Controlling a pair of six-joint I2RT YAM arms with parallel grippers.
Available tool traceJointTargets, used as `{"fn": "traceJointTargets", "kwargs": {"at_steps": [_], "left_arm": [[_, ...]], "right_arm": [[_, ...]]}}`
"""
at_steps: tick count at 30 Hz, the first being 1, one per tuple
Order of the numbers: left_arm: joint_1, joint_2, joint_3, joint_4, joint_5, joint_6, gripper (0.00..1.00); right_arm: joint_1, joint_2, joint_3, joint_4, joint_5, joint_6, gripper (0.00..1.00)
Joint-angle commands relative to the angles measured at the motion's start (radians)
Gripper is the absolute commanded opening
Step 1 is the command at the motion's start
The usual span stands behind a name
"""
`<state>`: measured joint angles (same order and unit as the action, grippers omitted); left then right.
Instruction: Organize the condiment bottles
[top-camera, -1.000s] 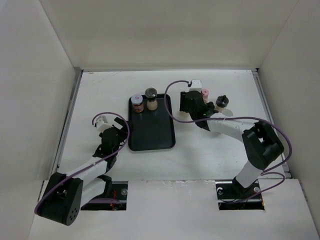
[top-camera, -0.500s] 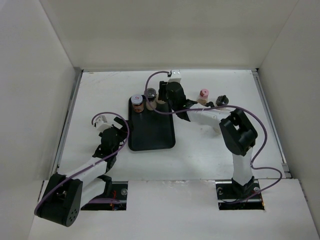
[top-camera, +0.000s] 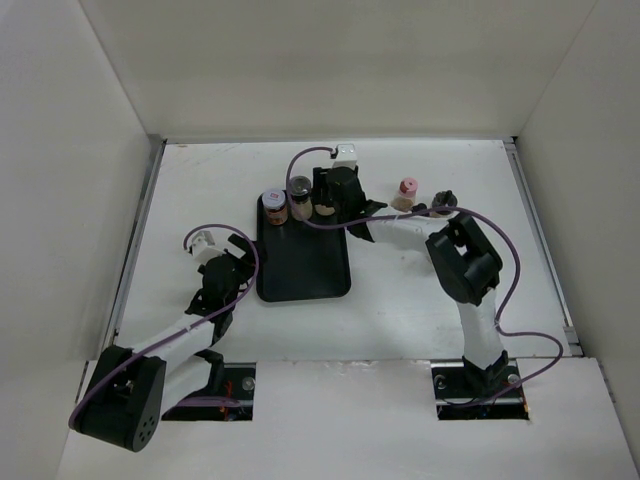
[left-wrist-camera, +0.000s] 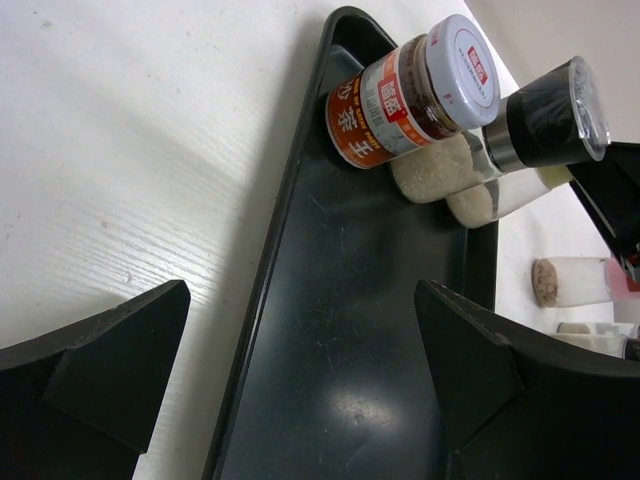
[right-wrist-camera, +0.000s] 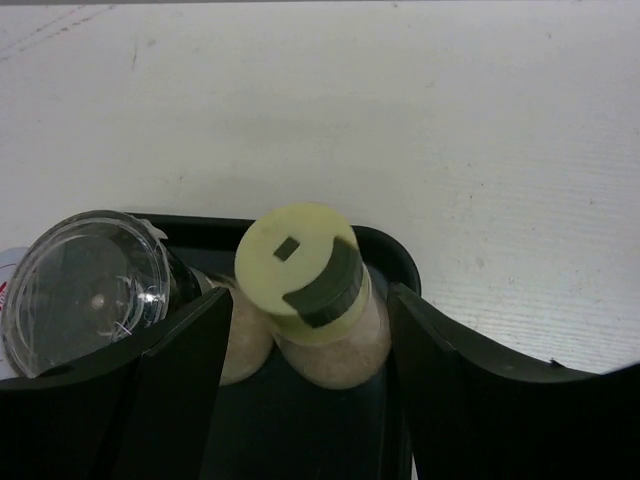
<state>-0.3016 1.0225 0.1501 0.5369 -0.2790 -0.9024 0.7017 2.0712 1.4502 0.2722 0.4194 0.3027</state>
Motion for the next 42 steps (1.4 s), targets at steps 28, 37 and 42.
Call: {"fn": "traceJointTargets", "kwargs": {"at_steps": [28,37,42], "left_arm": [[-0.012,0.002,0.025,0.049,0.008,0.002,1.0],[-0.004,-0.044,0.016,0.041,0.001,0.007,1.0],[-0.006,-0.019,0.019,0.04,0.011,0.003,1.0]], "right_arm": [[-0.167,-0.766,-0.628,-0.182,0.145,0.053,0.62],[-0.186,-0.665,-0.594,-0.188,0.206,0.061,0.78],[-0.183,-0.62,-0.559,-0.203,0.28,0.049,0.79]]}}
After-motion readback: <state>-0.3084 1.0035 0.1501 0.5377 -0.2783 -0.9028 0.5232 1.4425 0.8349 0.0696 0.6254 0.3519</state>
